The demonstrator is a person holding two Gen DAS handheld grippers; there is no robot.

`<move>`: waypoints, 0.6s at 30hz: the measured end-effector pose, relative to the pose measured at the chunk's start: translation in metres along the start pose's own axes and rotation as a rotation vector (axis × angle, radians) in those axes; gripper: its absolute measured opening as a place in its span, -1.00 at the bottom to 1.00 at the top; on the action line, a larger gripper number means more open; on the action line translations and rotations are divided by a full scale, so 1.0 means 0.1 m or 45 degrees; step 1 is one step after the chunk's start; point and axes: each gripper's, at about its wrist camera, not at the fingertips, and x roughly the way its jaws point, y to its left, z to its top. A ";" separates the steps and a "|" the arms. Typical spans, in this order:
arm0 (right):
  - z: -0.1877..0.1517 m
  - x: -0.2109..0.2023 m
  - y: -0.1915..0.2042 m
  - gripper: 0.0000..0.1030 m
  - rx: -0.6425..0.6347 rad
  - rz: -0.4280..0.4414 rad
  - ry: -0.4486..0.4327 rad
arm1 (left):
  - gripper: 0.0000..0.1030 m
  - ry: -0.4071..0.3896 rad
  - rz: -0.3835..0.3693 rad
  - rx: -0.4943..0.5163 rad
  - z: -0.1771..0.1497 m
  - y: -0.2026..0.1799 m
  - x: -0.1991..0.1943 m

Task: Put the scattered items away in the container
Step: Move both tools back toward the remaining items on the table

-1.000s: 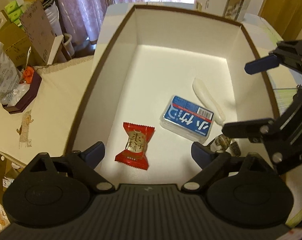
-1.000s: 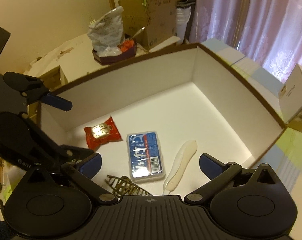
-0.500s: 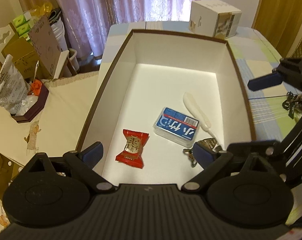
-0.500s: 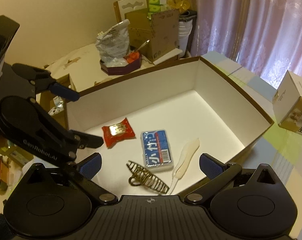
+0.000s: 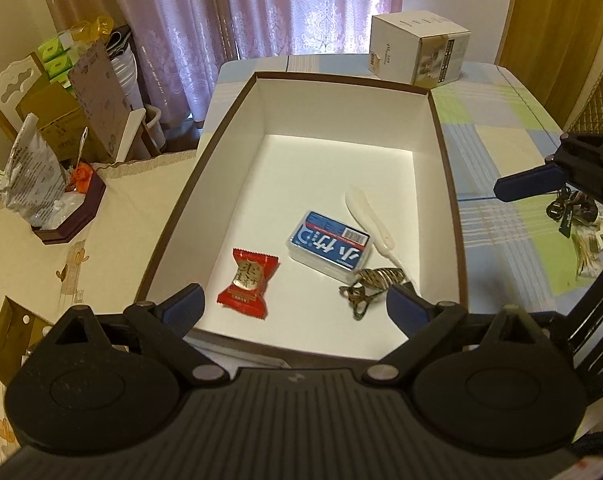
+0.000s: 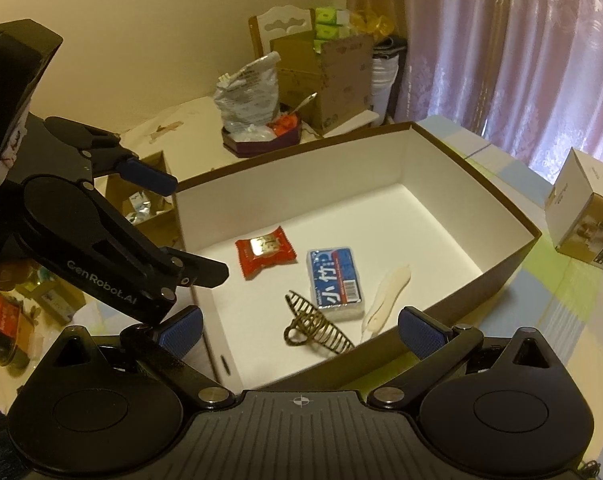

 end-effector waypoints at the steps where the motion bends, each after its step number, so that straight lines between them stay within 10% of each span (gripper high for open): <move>1: -0.02 -0.02 0.00 0.96 -0.003 0.005 -0.002 | 0.87 0.001 0.003 -0.003 -0.01 -0.02 -0.02; 18: -0.40 -0.41 -0.09 0.96 -0.016 0.066 -0.004 | 0.88 0.042 0.037 -0.063 -0.28 -0.46 -0.22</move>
